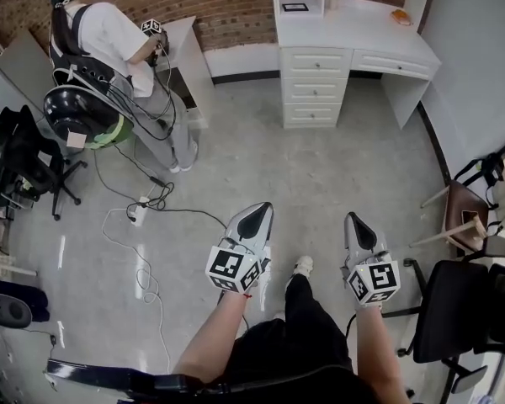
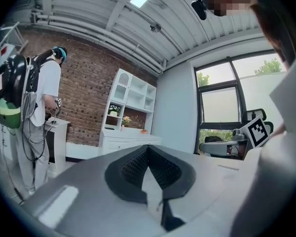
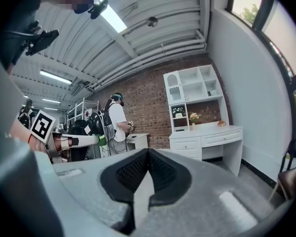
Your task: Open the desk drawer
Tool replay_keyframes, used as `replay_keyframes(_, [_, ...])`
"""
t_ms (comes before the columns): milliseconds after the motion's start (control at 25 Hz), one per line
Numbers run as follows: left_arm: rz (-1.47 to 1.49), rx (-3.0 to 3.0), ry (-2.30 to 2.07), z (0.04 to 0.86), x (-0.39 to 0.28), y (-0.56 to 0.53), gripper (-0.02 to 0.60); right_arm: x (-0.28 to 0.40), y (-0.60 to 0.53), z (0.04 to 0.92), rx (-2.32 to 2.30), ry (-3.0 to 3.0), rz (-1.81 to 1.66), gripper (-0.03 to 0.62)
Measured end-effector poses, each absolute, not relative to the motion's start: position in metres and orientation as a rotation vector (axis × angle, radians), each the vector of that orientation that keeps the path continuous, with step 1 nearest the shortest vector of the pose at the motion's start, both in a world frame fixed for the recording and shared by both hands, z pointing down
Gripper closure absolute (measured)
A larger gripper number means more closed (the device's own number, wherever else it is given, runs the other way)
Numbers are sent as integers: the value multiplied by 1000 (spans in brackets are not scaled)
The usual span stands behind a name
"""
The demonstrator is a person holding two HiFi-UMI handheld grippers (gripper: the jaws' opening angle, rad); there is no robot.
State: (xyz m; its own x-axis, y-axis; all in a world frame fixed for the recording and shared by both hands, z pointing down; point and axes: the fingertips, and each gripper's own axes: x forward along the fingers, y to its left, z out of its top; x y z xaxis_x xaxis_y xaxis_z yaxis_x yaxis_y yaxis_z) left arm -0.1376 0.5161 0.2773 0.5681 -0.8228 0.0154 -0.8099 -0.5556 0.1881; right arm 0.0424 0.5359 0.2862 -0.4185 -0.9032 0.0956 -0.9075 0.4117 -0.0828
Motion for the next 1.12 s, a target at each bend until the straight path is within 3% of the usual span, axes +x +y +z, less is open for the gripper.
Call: replay_keyframes(1120, [-87, 2566, -1431, 281, -92, 285, 580, 115, 303, 287, 1659, -2621, 243, 594])
